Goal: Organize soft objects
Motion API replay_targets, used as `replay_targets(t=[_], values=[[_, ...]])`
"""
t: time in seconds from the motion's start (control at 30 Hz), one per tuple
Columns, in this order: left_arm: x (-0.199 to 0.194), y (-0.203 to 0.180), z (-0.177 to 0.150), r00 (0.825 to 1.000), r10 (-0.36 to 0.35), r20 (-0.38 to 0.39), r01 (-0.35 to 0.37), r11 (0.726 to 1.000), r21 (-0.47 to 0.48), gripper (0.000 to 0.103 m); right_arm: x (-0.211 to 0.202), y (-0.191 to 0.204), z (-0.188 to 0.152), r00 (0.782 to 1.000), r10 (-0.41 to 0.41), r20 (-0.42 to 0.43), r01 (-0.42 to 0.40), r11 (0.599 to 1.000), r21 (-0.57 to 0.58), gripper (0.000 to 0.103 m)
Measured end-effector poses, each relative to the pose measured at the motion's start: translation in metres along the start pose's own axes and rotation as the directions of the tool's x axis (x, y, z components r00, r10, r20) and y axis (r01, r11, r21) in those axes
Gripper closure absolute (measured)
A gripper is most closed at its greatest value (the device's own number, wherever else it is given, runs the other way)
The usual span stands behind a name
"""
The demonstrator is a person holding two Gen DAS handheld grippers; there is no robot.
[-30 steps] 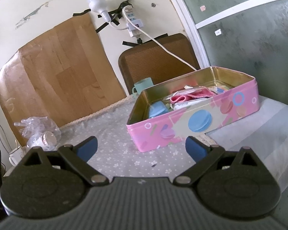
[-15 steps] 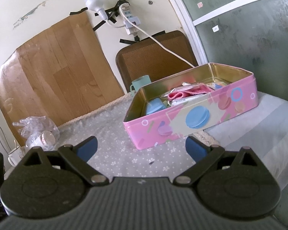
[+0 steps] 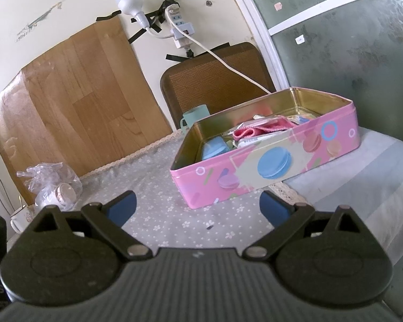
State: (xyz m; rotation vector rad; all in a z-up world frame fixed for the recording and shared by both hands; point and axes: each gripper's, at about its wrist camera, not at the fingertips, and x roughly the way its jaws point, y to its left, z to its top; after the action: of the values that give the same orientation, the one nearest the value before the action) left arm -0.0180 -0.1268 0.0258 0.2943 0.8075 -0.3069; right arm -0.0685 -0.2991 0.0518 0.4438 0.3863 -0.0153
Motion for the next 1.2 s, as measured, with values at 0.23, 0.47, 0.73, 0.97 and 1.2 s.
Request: replay_targets(t=[0.23, 0.47, 0.73, 0.97, 1.2], values=[[-0.002, 0.003, 0.000, 1.000, -0.013, 0.002, 0.013, 1.000, -0.010, 0.000, 0.000, 0.002, -0.001, 1.000, -0.002, -0.002, 0.002, 1.000, -0.003, 0.003], [-0.011, 0.009, 0.000, 0.999, -0.023, 0.028, 0.024, 1.000, -0.020, 0.000, -0.001, 0.007, 0.000, 1.000, 0.002, 0.000, -0.002, 1.000, -0.023, 0.003], [-0.018, 0.024, -0.003, 0.998, -0.026, 0.050, 0.029, 0.998, -0.053, 0.000, 0.000, 0.021, 0.000, 1.000, 0.004, 0.001, -0.004, 0.998, -0.060, 0.003], [-0.022, 0.033, -0.006, 0.997, -0.046, 0.064, 0.050, 0.996, -0.071, 0.000, 0.000, 0.035, 0.000, 1.000, 0.008, -0.003, -0.008, 0.995, -0.096, 0.003], [-0.025, 0.041, -0.010, 0.995, -0.064, 0.072, 0.071, 0.993, -0.091, 0.000, 0.000, 0.044, -0.002, 1.000, 0.003, -0.008, -0.004, 0.992, -0.123, 0.003]])
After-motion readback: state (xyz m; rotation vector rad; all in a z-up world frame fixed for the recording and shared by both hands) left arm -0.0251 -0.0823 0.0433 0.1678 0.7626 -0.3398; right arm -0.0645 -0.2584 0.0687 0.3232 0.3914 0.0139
